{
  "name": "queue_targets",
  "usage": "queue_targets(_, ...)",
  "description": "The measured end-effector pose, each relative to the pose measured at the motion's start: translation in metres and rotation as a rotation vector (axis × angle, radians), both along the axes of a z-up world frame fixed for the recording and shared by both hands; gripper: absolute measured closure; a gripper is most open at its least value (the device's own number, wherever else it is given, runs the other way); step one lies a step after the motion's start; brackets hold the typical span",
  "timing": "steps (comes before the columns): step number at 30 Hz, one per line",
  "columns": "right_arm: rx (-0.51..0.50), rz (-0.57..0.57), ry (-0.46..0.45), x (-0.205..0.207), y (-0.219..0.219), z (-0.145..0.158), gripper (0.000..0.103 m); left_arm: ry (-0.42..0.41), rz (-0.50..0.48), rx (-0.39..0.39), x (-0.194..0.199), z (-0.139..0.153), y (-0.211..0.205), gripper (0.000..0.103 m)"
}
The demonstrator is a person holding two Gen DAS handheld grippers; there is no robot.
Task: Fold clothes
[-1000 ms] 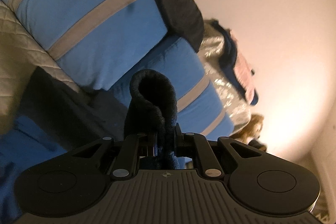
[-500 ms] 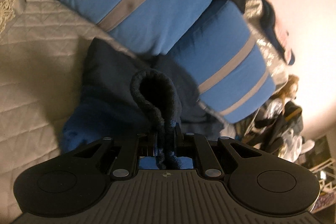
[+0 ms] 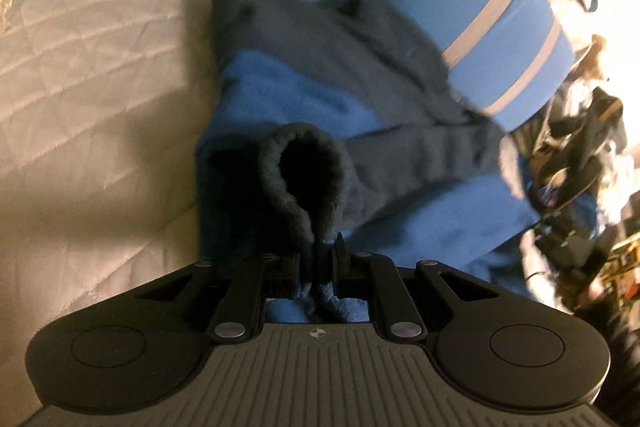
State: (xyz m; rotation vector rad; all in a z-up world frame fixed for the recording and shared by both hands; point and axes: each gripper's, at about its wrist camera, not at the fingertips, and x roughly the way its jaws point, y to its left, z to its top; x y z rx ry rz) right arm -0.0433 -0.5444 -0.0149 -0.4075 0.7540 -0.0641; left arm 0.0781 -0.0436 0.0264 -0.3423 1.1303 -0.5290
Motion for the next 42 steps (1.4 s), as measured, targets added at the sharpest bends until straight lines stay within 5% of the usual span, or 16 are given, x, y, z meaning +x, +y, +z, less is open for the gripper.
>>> queue_targets(10, -0.076, -0.027, -0.02, -0.002, 0.003, -0.001, 0.031, 0.02, 0.025, 0.009, -0.003, -0.016, 0.008, 0.08)
queue_targets(15, 0.031, -0.019, 0.003, -0.004, -0.004, 0.007, 0.03, 0.021, 0.031, 0.025, -0.004, -0.012, 0.005, 0.075)
queue_targets(19, 0.079, -0.044, 0.038, 0.0, -0.013, 0.005, 0.03, 0.031, 0.038, 0.038, -0.006, -0.005, 0.005, 0.06)
queue_targets(22, 0.029, -0.063, 0.044, 0.001, -0.015, 0.0, 0.03, 0.037, 0.04, 0.05, -0.01, 0.003, 0.007, 0.05)
queue_targets(26, -0.089, -0.027, 0.025, -0.004, -0.007, -0.009, 0.028, 0.016, 0.052, 0.118, -0.022, 0.021, 0.011, 0.032)
queue_targets(32, -0.122, 0.001, -0.006, -0.012, -0.001, -0.002, 0.022, -0.06, 0.063, 0.171, -0.044, 0.064, 0.016, 0.032)
queue_targets(37, -0.019, 0.001, -0.008, -0.025, -0.015, 0.015, 0.003, -0.181, 0.057, 0.167, -0.06, 0.117, 0.0, 0.027)
queue_targets(42, 0.136, -0.016, 0.007, -0.041, -0.039, 0.026, 0.002, -0.348, 0.027, 0.11, -0.076, 0.174, -0.033, 0.025)
